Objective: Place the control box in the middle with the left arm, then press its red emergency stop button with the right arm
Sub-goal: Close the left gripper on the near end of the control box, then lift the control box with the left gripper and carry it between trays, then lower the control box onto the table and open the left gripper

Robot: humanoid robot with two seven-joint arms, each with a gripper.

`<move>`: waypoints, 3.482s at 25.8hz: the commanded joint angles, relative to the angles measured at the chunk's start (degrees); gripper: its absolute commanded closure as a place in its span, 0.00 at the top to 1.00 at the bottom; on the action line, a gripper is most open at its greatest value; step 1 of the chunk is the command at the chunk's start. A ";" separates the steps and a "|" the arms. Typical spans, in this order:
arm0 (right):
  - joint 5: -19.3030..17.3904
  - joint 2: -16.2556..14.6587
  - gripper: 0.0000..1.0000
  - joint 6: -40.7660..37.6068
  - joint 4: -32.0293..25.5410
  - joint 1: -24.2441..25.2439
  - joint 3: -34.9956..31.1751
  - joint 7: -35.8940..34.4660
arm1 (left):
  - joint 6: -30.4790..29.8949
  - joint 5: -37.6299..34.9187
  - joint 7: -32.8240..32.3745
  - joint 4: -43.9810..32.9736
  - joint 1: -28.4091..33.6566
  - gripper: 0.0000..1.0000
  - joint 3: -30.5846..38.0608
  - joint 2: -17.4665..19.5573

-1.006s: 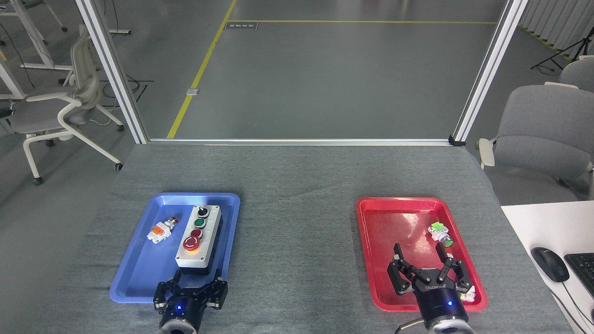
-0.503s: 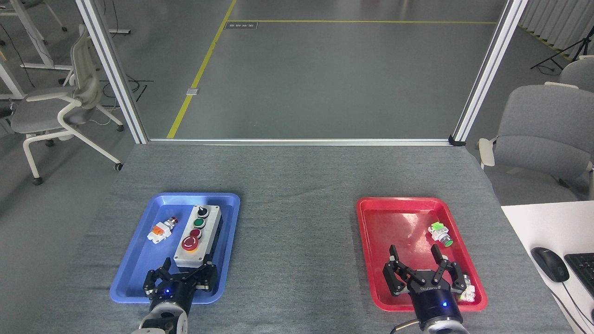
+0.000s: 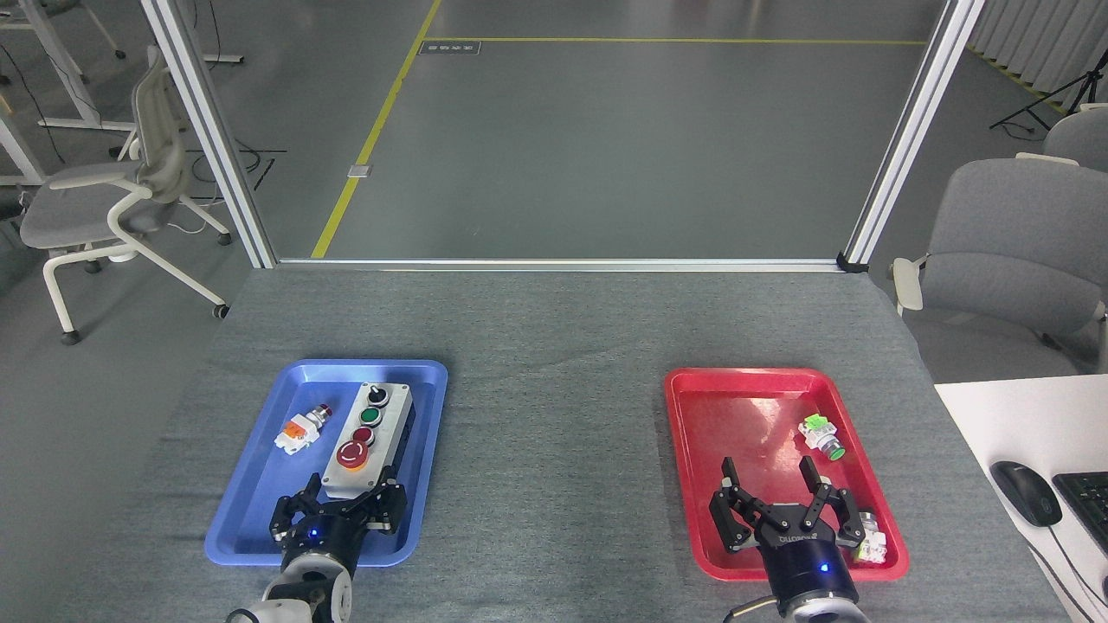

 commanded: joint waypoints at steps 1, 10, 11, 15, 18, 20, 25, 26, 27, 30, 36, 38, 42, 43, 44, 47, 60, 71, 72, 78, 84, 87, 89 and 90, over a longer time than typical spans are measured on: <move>0.06 -0.12 0.99 0.24 0.00 0.00 0.08 -0.21 | -0.02 0.85 0.10 3.13 -1.85 0.99 -0.03 -0.44; 0.06 -0.03 0.99 0.33 0.00 0.00 0.35 -0.21 | -0.55 3.14 0.19 9.98 -7.12 0.99 -0.12 -0.88; 0.06 0.05 0.99 0.33 0.00 0.00 0.35 -0.30 | -0.90 3.14 0.19 10.42 -7.30 0.99 -0.12 -0.88; 0.15 0.32 0.99 0.41 -0.26 0.53 0.79 -0.30 | -2.22 3.14 0.19 11.65 -8.09 0.98 -0.12 -0.88; 0.15 0.32 0.99 0.41 -0.26 0.44 0.79 -0.30 | -2.57 3.14 0.19 12.27 -8.62 0.94 -0.12 -0.88; 0.15 0.32 0.99 0.41 -0.26 0.35 0.79 -0.30 | -2.92 3.14 0.28 12.44 -9.32 0.88 -0.12 -0.88; 0.06 0.05 0.99 0.33 -0.18 0.17 0.79 -0.38 | -4.50 3.14 0.19 12.44 -9.58 0.62 -0.21 -0.44; 0.06 0.05 0.99 0.33 -0.18 0.17 0.79 -0.38 | -5.29 3.14 0.19 12.44 -9.67 0.53 -0.21 -0.35; 0.06 0.14 0.99 0.33 -0.18 0.26 0.79 -0.38 | -6.09 3.14 0.19 12.36 -9.58 0.41 -0.21 -0.17; 0.06 0.05 0.99 0.33 -0.18 0.17 0.79 -0.38 | -9.51 4.81 0.19 11.92 -9.50 0.00 0.14 0.00; 0.06 -0.04 0.99 0.41 -0.09 0.17 0.87 -0.38 | -10.48 7.88 0.36 7.35 -9.32 0.00 0.41 1.14; 0.23 0.14 0.99 0.50 -0.09 0.17 0.87 -0.38 | -10.57 8.23 0.37 3.39 -8.62 0.00 0.58 2.11; 0.23 0.05 0.99 1.38 0.00 -0.09 0.87 -0.38 | -12.15 10.96 0.36 -6.89 -4.14 0.00 0.67 2.11; 0.23 0.05 0.99 1.47 0.00 0.00 0.87 -0.38 | -12.15 10.87 0.28 -9.00 -2.64 0.00 0.41 1.94; 0.23 0.05 0.99 1.47 0.00 0.00 0.87 -0.38 | -12.15 10.70 0.28 -10.58 -1.50 0.00 0.06 1.67; 0.23 0.14 0.99 1.56 0.09 0.00 0.87 -0.38 | -11.27 10.08 0.28 -12.34 -0.53 0.00 -5.66 -0.26; 0.23 0.23 0.99 2.61 0.00 -0.44 0.87 -0.38 | -4.24 -8.90 0.63 4.01 -3.87 0.00 -18.66 -12.22; 2.34 0.49 0.99 2.61 0.00 -0.35 1.05 -0.38 | -0.02 -8.55 0.54 10.86 -8.00 0.00 -26.14 -12.22; 2.34 0.76 0.99 2.61 0.00 -0.35 1.05 -0.38 | -0.02 -8.55 0.54 10.86 -8.00 0.00 -26.14 -12.22; 2.43 1.02 0.99 2.61 0.00 -0.35 1.14 -0.30 | 0.15 -8.46 0.45 10.77 -8.00 0.31 -26.14 -12.22; 2.34 1.20 0.98 2.61 0.00 -0.35 1.23 -0.38 | 1.12 -8.38 0.19 10.34 -8.00 0.90 -26.14 -11.95; 2.17 2.25 0.98 2.61 0.00 -0.44 1.22 -0.38 | 0.77 -8.20 0.19 9.90 -7.83 0.96 -26.14 -11.60; 2.17 2.34 0.98 2.61 0.00 -0.53 1.22 -0.38 | 0.42 -8.20 0.28 9.46 -7.74 0.96 -26.14 -11.51; 2.17 2.34 0.98 2.61 0.00 -0.53 1.22 -0.30 | 0.33 -8.11 0.28 8.84 -7.65 0.96 -26.05 -11.51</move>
